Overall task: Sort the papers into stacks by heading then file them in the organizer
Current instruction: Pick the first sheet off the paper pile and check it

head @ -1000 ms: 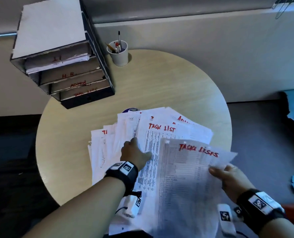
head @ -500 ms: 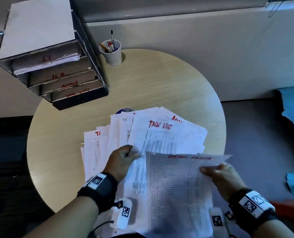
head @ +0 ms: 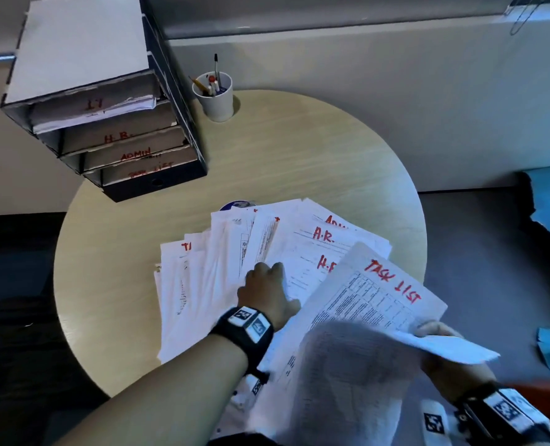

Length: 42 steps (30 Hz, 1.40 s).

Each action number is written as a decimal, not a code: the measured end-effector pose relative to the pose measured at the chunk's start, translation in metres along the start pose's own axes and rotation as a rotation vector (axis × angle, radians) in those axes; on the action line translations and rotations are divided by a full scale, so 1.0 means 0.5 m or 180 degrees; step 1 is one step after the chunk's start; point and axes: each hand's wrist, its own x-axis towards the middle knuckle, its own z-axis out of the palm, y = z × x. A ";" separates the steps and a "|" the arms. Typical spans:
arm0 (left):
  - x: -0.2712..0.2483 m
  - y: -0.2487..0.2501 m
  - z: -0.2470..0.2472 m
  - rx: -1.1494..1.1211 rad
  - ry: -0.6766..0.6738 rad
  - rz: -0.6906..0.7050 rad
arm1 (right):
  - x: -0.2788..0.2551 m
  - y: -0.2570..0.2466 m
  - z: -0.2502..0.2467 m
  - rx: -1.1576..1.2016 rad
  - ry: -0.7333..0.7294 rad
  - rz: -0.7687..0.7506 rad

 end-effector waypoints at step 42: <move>0.021 0.007 -0.019 -0.3382 -0.1311 0.0347 | 0.123 -0.121 0.088 0.1041 -0.0783 0.0747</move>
